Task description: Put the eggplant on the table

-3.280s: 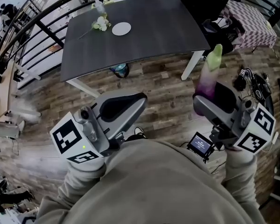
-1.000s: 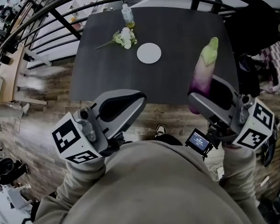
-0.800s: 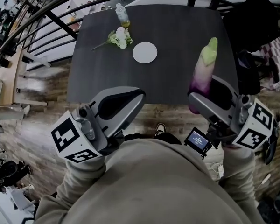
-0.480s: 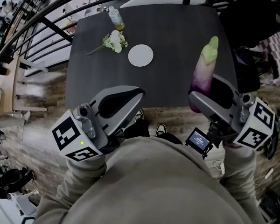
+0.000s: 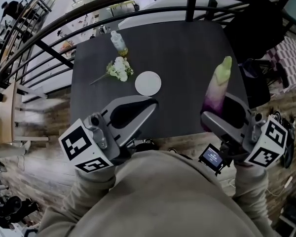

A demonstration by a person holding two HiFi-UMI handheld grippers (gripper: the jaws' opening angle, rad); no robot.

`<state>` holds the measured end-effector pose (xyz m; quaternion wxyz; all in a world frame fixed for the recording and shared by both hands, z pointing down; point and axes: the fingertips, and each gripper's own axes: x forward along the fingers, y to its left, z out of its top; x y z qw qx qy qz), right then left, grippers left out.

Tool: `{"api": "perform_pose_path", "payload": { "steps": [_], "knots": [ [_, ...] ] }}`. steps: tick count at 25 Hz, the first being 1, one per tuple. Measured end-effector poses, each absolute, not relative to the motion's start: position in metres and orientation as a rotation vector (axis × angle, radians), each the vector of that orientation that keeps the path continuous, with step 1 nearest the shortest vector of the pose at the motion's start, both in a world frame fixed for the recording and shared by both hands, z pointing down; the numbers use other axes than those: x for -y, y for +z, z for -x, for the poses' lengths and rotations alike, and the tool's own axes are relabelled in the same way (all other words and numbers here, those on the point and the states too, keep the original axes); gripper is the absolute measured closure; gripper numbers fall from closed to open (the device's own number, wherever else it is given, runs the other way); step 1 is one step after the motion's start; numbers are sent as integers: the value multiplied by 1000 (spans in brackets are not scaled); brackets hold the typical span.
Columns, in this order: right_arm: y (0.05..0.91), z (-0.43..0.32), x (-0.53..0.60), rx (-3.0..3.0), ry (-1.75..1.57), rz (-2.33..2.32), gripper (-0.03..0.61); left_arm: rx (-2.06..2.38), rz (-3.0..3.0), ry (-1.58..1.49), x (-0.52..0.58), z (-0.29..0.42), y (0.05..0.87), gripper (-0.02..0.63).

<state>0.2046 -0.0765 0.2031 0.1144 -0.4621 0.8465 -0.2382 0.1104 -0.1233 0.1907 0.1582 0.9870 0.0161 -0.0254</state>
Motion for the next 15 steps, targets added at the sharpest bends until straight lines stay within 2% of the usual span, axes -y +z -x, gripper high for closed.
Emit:
{"api": "perform_pose_path", "payload": {
  "steps": [15],
  "knots": [
    [207, -160, 175, -2515, -754, 1430, 342, -181, -2753, 3, 201, -68, 218, 609]
  ]
}}
